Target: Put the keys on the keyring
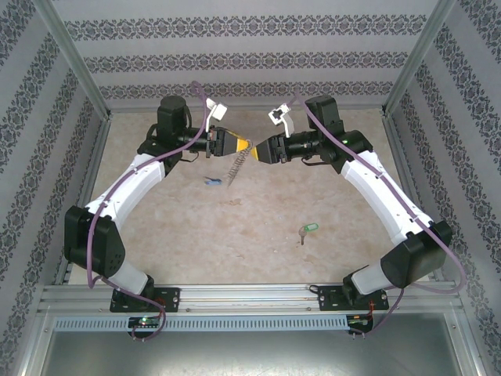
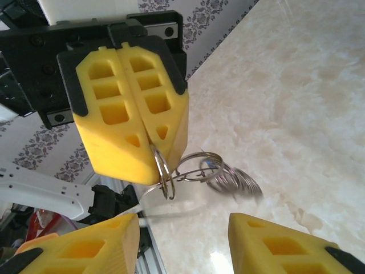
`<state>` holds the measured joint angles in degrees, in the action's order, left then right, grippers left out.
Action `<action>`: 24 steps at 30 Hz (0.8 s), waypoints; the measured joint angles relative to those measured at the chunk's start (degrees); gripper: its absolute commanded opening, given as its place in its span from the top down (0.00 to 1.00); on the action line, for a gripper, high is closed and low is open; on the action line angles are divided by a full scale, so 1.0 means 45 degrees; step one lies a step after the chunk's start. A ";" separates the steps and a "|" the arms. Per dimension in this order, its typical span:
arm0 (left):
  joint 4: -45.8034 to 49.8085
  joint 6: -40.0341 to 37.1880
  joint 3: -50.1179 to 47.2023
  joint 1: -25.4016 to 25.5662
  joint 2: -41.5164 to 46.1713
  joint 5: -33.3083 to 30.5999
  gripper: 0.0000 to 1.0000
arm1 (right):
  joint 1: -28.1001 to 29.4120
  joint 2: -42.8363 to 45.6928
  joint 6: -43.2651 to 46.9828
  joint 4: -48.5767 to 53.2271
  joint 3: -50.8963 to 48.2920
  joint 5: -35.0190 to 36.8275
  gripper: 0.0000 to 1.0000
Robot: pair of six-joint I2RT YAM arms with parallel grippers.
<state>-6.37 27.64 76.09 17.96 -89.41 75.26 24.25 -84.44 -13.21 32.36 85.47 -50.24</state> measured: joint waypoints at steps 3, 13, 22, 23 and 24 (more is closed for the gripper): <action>-0.0622 0.0544 -0.0117 0.0015 -0.0005 0.0058 1.00 | 0.0068 -0.0034 -0.0058 -0.0005 0.0073 -0.0287 0.58; -0.0918 0.0704 -0.0170 0.0233 -0.0005 0.0175 1.00 | -0.0117 -0.0005 -0.0753 -0.0835 0.0107 -0.0816 0.64; 0.0010 -0.0053 -0.0170 0.0379 0.0024 0.0117 1.00 | -0.0185 -0.0005 -0.1545 -0.1923 -0.0185 -0.1010 0.88; 0.0029 -0.0058 -0.0170 0.0384 0.0029 0.0107 1.00 | -0.0204 -0.0005 -0.1564 -0.1933 -0.0214 -0.1069 0.88; 0.0039 -0.0058 -0.0170 0.0384 0.0049 0.0087 1.00 | -0.0214 0.0000 -0.1579 -0.1982 -0.0238 -0.1088 0.88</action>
<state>-6.20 27.38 75.33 19.68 -89.19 75.66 23.29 -84.44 -20.32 23.44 84.40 -55.13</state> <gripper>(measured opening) 0.043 0.121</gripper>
